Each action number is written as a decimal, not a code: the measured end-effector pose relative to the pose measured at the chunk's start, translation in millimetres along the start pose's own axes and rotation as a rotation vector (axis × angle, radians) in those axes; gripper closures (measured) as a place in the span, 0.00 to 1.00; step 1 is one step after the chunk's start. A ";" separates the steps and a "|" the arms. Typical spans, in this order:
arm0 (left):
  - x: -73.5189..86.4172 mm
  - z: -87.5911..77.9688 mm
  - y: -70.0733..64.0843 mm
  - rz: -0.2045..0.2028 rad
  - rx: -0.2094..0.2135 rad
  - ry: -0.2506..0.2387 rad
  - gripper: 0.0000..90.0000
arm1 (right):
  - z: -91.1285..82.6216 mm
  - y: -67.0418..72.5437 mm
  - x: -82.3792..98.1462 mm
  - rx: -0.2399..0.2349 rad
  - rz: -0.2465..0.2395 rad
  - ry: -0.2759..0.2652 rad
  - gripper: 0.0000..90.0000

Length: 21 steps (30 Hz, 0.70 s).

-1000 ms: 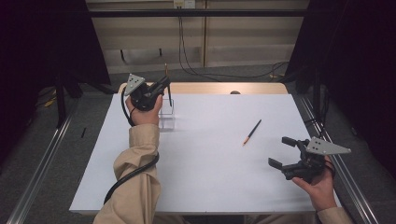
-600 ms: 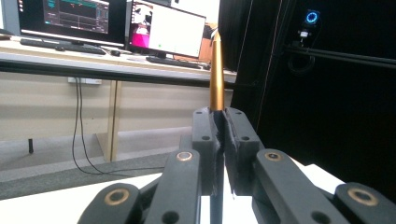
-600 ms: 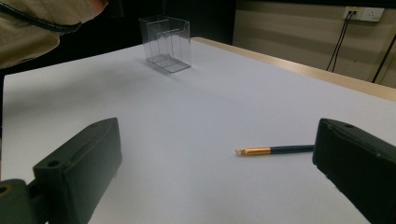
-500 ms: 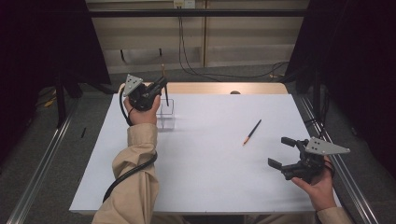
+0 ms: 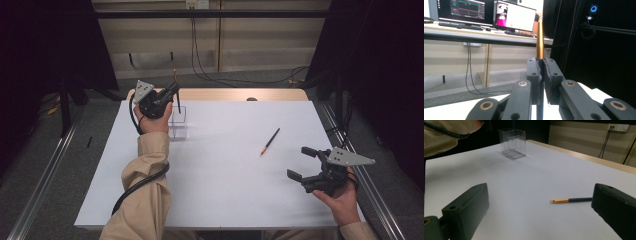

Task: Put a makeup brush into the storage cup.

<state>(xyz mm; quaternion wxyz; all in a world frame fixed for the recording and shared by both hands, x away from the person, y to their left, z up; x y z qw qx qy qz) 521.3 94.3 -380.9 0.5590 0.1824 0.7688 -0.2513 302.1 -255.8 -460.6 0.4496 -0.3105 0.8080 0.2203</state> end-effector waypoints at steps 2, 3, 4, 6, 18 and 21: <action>0.7 1.2 0.3 -0.001 -0.002 -0.004 0.93 | -0.4 -0.6 0.1 0.002 0.002 0.000 0.01; 1.3 1.7 0.3 0.003 -0.003 -0.003 0.93 | -0.4 -0.6 0.1 0.002 0.002 0.000 0.01; 1.8 2.2 -0.3 0.005 -0.001 -0.004 0.93 | -0.6 -0.6 -0.2 0.000 0.001 -0.002 0.01; 3.5 3.3 -1.1 0.018 0.003 0.001 0.93 | -0.7 -0.6 -0.2 0.001 0.002 -0.002 0.01; 8.8 6.5 -0.2 0.008 -0.001 0.005 0.93 | -0.9 -0.9 -0.2 0.004 0.003 -0.001 0.01; 9.8 6.6 1.3 0.007 -0.007 0.007 0.93 | -0.9 -0.9 -0.2 0.004 0.002 -0.001 0.01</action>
Point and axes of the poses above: each handheld gripper's, and its own axes: z roughly forward along the jaws, x roughly out of its underside, y roughly to its left, the point moved 10 cm from there along z, roughly forward along the jaws, and after that the axes turned 13 degrees about y, right-handed, at the moved point
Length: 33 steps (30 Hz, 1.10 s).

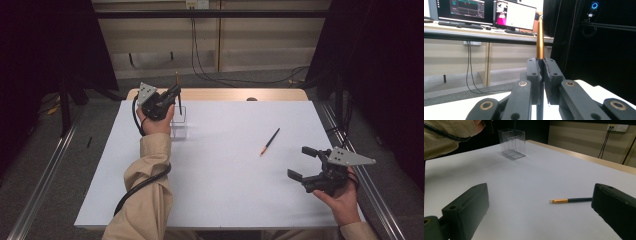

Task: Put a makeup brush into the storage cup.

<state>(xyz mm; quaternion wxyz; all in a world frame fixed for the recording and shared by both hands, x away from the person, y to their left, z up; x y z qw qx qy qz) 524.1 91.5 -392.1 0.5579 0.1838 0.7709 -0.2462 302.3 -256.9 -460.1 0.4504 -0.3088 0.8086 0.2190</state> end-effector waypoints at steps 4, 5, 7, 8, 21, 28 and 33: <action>2.2 0.5 0.8 -0.001 -0.002 0.003 0.93 | 0.0 0.2 -0.2 0.000 0.000 0.000 0.01; 2.8 0.5 1.0 -0.007 -0.002 0.002 0.93 | 0.0 0.4 -0.2 -0.002 -0.001 0.000 0.01; 5.0 1.2 1.4 -0.004 0.000 0.009 0.93 | 0.0 0.8 -0.3 -0.004 -0.001 -0.001 0.01; 5.9 1.7 1.4 -0.005 -0.001 0.010 0.93 | 0.0 0.8 -0.3 -0.004 -0.001 -0.001 0.01; 10.6 4.7 1.2 -0.003 0.001 0.017 0.93 | 0.0 0.7 -0.5 -0.003 -0.002 -0.001 0.01; 14.4 5.6 2.0 -0.004 -0.003 0.022 0.93 | -0.2 0.6 -0.6 -0.003 -0.001 -0.002 0.01; 17.5 5.8 2.8 -0.003 -0.004 0.030 0.93 | 0.1 1.2 -0.7 -0.008 -0.003 -0.003 0.01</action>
Point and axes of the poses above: each handheld gripper's, and its own axes: z roughly forward along the jaws, x roughly out of its underside, y roughly to its left, the point moved 10 cm from there along z, roughly forward along the jaws, and after that the axes turned 13 degrees about y, right-handed, at the moved point
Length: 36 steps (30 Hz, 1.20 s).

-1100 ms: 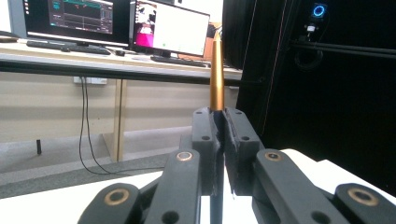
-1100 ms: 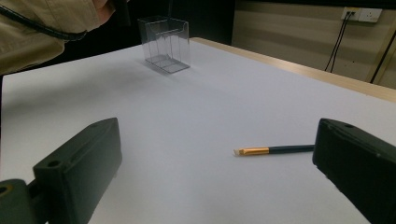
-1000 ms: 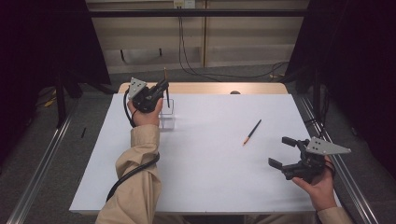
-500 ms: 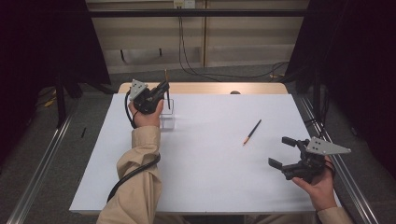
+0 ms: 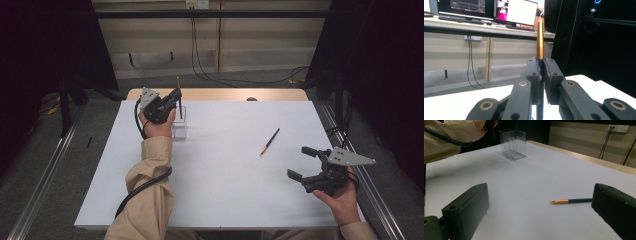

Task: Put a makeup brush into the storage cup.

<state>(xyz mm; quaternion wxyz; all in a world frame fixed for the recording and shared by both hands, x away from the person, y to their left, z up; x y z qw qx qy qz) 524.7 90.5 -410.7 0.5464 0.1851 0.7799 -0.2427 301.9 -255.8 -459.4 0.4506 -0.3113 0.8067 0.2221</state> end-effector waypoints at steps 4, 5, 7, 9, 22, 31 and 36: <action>2.2 0.3 0.3 -0.002 0.000 0.003 0.93 | 0.4 -0.1 0.0 0.001 0.001 0.000 0.01; 2.5 0.4 0.3 -0.002 0.000 0.003 0.93 | 0.4 -0.1 0.0 0.001 0.001 0.000 0.01; 3.1 0.6 0.2 -0.010 0.001 -0.002 0.93 | 0.3 0.0 -0.1 -0.001 0.001 -0.002 0.01; 3.8 0.3 0.4 -0.012 0.002 -0.002 0.93 | 0.3 -0.2 -0.1 0.001 -0.001 -0.001 0.01; 11.0 -1.4 1.2 -0.008 0.001 0.009 0.93 | 0.8 1.6 -1.0 -0.005 -0.003 -0.002 0.01; 16.2 -0.9 2.4 -0.020 -0.001 0.015 0.93 | 1.3 2.6 -1.1 -0.009 -0.009 -0.001 0.01; 19.8 -1.0 2.9 -0.018 -0.005 0.019 0.93 | 1.1 2.9 -1.4 -0.010 -0.009 -0.002 0.01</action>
Point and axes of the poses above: each handheld gripper's, and its own axes: z roughly forward along the jaws, x roughly out of its underside, y roughly to its left, the point moved 10 cm from there along z, roughly forward along the jaws, and after that the axes turned 13 degrees about y, right-handed, at the moved point
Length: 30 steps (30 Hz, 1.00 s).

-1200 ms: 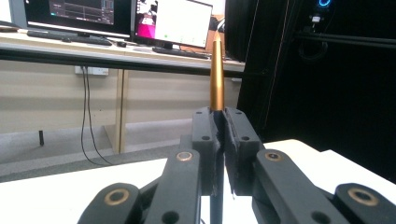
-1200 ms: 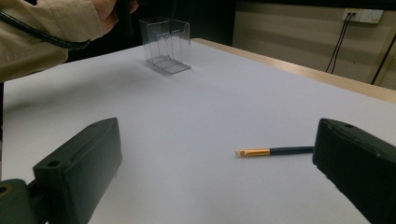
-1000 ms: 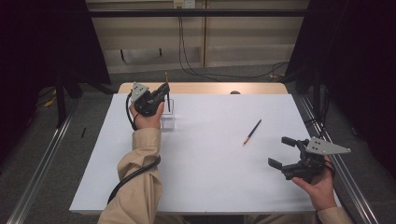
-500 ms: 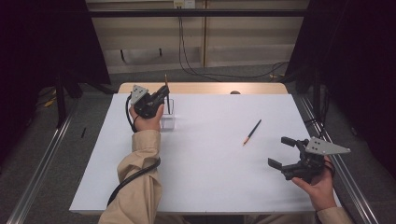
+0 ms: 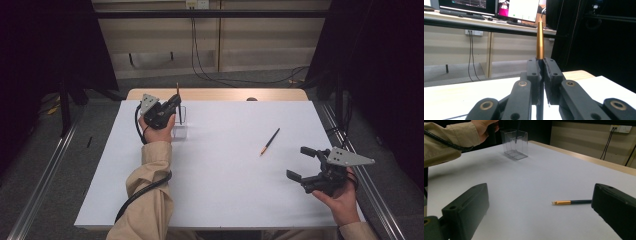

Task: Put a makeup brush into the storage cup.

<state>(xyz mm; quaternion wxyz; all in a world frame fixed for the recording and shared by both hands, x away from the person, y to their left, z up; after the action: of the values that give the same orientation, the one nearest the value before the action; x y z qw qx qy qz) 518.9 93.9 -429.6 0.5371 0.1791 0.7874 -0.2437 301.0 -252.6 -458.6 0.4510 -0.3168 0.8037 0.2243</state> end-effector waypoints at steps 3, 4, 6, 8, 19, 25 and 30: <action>2.6 -0.2 0.9 0.000 -0.004 0.004 0.93 | 0.1 0.0 0.0 0.003 0.001 0.000 0.01; 3.0 -0.2 0.9 0.000 -0.003 0.004 0.93 | 0.1 0.0 -0.1 0.004 0.000 0.000 0.01; 3.8 -0.3 1.1 -0.003 -0.003 0.004 0.93 | 0.3 0.4 -0.3 0.000 -0.001 -0.001 0.01; 4.3 -0.6 1.1 -0.003 -0.002 0.006 0.93 | 0.4 0.4 -0.4 -0.001 -0.001 -0.002 0.01; 9.5 0.2 -1.4 -0.002 0.003 0.016 0.93 | 1.0 0.3 -0.3 -0.002 -0.001 -0.001 0.01; 12.0 0.9 -3.7 -0.004 0.012 0.022 0.93 | 1.1 0.6 -0.4 -0.003 -0.003 0.000 0.01; 12.6 -0.6 -3.9 -0.016 0.022 0.022 0.86 | 1.0 0.5 -0.8 -0.002 -0.005 -0.002 0.01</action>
<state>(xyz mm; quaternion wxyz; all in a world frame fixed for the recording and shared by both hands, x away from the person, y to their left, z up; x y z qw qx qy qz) 511.8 91.3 -440.4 0.5243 0.1816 0.7921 -0.2544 301.6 -251.3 -458.3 0.4520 -0.3190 0.8022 0.2245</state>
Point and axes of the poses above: each handheld gripper's, and its own axes: z roughly forward along the jaws, x roughly out of its underside, y roughly to its left, the point moved 10 cm from there along z, roughly forward along the jaws, and after that the axes turned 13 degrees about y, right-handed, at the moved point
